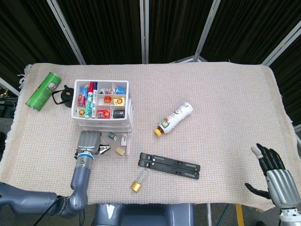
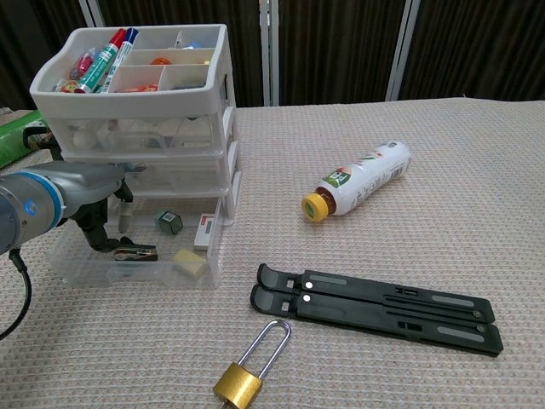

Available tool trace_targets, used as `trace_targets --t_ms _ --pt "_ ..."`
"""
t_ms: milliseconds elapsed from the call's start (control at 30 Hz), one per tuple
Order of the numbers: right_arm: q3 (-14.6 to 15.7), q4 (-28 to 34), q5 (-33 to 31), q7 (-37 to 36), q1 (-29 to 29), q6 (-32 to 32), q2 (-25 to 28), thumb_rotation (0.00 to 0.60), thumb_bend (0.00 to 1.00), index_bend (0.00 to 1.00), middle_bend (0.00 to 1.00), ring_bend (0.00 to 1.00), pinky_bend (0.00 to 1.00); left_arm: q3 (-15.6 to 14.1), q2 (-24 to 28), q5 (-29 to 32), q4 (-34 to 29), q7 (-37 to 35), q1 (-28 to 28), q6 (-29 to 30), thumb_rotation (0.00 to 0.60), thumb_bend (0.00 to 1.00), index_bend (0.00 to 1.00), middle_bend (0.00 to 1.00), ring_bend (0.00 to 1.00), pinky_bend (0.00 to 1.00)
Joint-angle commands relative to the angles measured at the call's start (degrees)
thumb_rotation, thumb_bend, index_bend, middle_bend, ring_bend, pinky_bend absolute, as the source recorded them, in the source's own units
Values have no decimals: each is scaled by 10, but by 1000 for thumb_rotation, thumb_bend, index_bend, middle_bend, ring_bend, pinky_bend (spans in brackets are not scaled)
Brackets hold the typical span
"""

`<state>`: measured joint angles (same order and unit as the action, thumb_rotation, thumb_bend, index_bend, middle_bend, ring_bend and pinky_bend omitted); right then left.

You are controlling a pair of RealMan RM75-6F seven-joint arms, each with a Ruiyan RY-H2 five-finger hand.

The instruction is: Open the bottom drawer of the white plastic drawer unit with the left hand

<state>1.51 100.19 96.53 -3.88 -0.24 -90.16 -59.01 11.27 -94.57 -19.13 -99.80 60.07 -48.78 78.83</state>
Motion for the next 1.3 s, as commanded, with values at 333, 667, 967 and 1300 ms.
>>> trace_targets --t_ms 333,667,967,1300 --pt "0 -1 1 -1 0 -2 -1 600 0 0 0 0 0 5 -14 5 19 -5 -3 -13 600 391 502 947 923 733" --pt "-1 -2 0 -1 0 -3 -2 600 0 0 0 0 0 5 -18 6 26 -5 -4 -17 600 391 547 947 923 733" --pt "-1 -2 2 -1 -1 -6 -2 600 0 0 0 0 0 2 -17 8 24 -2 -3 -16 600 405 548 947 924 733" --pt "-2 -3 1 -2 -2 -10 -3 600 0 0 0 0 0 1 -11 11 18 -2 -2 -24 600 520 572 947 923 733"
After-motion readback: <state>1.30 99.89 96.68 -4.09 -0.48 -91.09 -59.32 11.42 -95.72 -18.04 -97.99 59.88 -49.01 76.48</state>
